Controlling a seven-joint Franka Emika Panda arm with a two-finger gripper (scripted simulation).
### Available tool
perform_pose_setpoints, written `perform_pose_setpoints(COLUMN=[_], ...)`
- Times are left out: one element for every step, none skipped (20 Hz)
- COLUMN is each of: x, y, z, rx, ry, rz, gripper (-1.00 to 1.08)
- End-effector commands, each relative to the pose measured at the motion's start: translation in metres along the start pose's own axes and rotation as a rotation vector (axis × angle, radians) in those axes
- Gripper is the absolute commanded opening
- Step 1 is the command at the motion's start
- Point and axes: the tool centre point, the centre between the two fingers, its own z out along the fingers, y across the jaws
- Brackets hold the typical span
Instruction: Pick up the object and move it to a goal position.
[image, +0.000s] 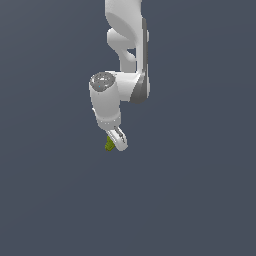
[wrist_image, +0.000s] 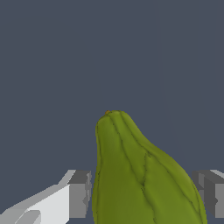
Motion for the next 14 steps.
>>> perform_pose_setpoints(x=[-0.007,-0.010,-0.012,-0.015,-0.018,-0.021,-0.024,-0.027,-0.029,-0.032,-0.034,-0.036,-0.038,-0.040], y=[0.002,0.004,0.005,0.006,0.007,0.009,0.010,0.011,0.012,0.013,0.014,0.015,0.015,0.016], z=[-0.025,-0.035,-0.045,-0.056,-0.066,-0.077,-0.087,-0.097,-0.106,-0.115,-0.124,-0.132,-0.140,-0.148], rx=[0.003,0.003,0.002,0.002,0.002,0.002,0.002,0.001,0.001,0.001,0.001,0.001,0.001,0.000], ry=[0.001,0.001,0.002,0.002,0.002,0.002,0.002,0.003,0.003,0.003,0.003,0.004,0.004,0.004], rz=[0.000,0.000,0.001,0.001,0.001,0.001,0.001,0.001,0.001,0.001,0.001,0.001,0.001,0.001], gripper=[-1.00,-1.00,-1.00,-1.00,-1.00,-1.00,-1.00,-1.00,-1.00,-1.00,-1.00,-1.00,-1.00,-1.00])
